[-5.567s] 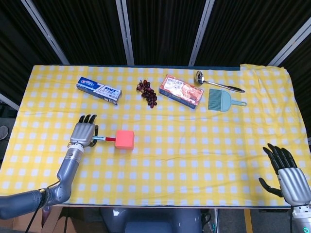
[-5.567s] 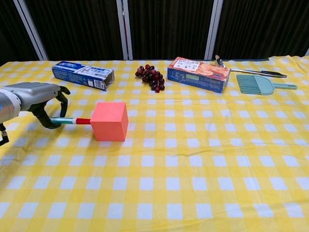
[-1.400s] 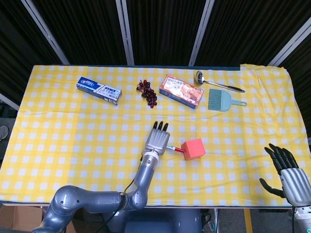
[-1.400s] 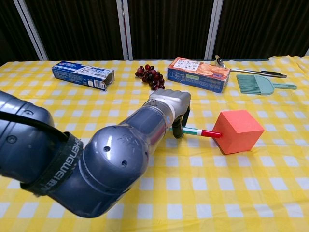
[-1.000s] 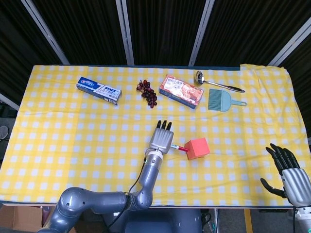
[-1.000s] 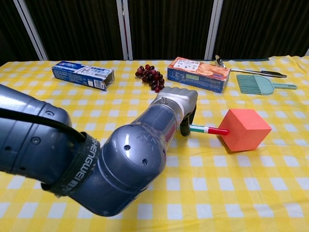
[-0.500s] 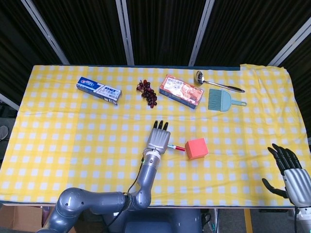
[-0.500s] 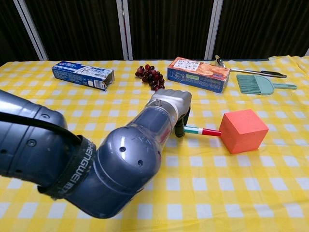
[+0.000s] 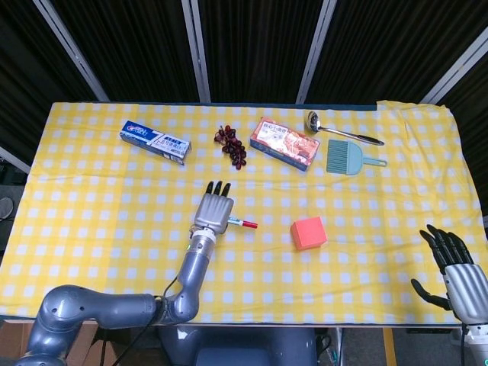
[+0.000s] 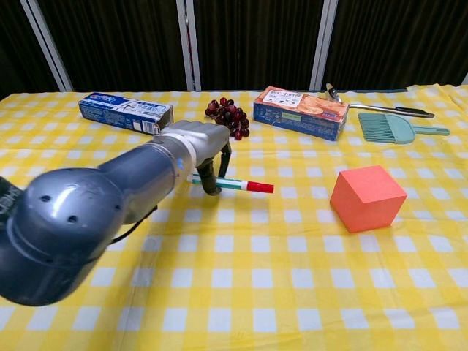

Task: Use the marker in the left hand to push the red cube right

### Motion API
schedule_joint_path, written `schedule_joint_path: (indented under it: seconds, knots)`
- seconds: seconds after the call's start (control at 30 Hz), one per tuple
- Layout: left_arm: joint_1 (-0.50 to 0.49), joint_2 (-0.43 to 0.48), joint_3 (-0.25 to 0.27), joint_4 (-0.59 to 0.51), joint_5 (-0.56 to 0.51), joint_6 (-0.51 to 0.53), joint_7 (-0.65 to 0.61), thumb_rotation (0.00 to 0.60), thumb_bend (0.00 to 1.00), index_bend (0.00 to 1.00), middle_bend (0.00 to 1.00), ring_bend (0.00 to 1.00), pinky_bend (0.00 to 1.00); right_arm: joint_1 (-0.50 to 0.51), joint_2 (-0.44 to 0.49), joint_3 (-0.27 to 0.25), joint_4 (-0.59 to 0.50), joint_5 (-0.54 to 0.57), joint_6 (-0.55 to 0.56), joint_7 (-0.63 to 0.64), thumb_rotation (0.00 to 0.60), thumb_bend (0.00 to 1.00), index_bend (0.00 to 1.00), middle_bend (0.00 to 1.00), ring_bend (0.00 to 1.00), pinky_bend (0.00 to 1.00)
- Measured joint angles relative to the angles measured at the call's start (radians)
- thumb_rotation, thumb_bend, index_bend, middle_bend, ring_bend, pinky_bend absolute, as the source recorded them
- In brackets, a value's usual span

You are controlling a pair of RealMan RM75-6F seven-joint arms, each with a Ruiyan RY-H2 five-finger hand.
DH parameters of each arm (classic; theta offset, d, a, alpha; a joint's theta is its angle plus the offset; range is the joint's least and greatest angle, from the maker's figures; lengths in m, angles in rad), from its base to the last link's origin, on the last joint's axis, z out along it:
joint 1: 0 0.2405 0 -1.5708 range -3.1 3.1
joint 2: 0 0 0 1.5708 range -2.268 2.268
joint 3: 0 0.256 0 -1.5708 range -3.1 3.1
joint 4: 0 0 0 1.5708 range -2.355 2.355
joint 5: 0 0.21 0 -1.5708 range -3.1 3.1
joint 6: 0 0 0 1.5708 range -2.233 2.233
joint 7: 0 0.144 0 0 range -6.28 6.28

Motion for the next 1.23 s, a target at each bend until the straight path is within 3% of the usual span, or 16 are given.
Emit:
schedule_joint_path:
  seconds: [0.33,0.5,0.73,1.03,1.23]
  knots:
    - [0.117,0.241,0.049,-0.243,0.011,0.015,-0.065,0.6,0.22,0.34,0.0,0.0,0.0,0.004,-0.007,-0.001,0.001,-0.002,-0.01,-0.023,0.6,0.34,0.0,0.0,0.0,0.05]
    - [0.215,0.411,0.099,-0.399,0.087,0.042,-0.159,0.6,0.21,0.2,0.0,0.0,0.0,0.004,-0.007,-0.002,0.002,-0.002,-0.011,-0.03,0.6,0.34,0.0,0.0,0.0,0.04]
    - [0.368,0.569,0.222,-0.517,0.349,0.127,-0.318,0.6,0.09,0.0,0.0,0.0,0.0,0.004,-0.013,-0.002,0.002,-0.005,-0.011,-0.061,0.6,0.34,0.0,0.0,0.0,0.05]
    - [0.657,0.738,0.465,-0.561,0.74,0.3,-0.632,0.6,0.03,0.0,0.0,0.0,0.0,0.001,-0.031,0.0,-0.001,-0.01,-0.004,-0.127,0.6,0.34,0.0,0.0,0.0,0.05]
    - [0.755,0.778,0.514,-0.511,0.865,0.399,-0.735,0.6,0.03,0.0,0.0,0.0,0.0,0.006,-0.039,0.003,-0.002,-0.004,-0.015,-0.151,0.6,0.34,0.0,0.0,0.0,0.05]
